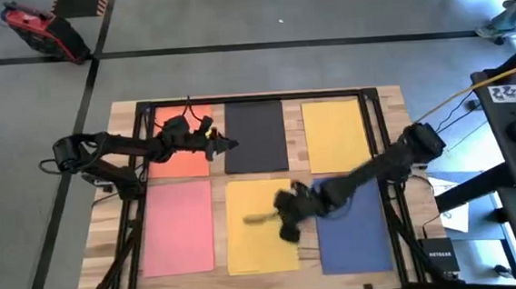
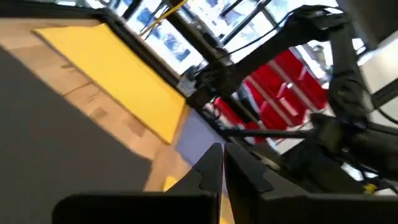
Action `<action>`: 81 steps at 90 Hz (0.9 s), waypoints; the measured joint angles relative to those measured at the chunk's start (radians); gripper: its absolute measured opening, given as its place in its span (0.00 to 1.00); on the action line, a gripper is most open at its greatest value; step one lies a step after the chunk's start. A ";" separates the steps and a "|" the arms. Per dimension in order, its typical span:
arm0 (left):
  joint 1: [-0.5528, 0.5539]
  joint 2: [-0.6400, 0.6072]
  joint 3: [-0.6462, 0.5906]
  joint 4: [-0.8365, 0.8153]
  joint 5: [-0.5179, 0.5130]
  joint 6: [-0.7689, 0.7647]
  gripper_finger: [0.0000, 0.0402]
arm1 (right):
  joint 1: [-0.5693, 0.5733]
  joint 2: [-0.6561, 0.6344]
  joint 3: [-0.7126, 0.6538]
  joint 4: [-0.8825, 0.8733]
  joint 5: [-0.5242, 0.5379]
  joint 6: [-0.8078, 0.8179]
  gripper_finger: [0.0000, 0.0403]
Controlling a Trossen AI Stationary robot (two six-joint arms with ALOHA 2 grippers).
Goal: Organize paper
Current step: Stack the yellow color paper on top of the other yellow color paper
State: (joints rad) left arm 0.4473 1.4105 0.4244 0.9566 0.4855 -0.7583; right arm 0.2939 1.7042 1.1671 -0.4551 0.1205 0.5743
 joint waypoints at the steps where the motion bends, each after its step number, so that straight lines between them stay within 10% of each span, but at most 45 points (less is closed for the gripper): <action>1: 0.000 0.000 0.000 0.005 0.003 -0.002 0.00 | -0.016 -0.003 0.000 -0.003 -0.013 -0.015 0.00; 41: 0.000 0.000 0.000 0.027 -0.008 -0.021 0.00 | -0.348 -0.118 -0.045 -0.599 -0.102 -0.423 0.00; 81: 0.000 0.000 0.000 -0.089 -0.044 0.026 0.00 | -0.385 -0.419 -0.425 -0.250 -0.162 -0.382 0.01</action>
State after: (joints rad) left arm 0.4473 1.4101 0.4244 0.8679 0.4410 -0.7319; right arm -0.0908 1.2852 0.7420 -0.7046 -0.0416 0.1928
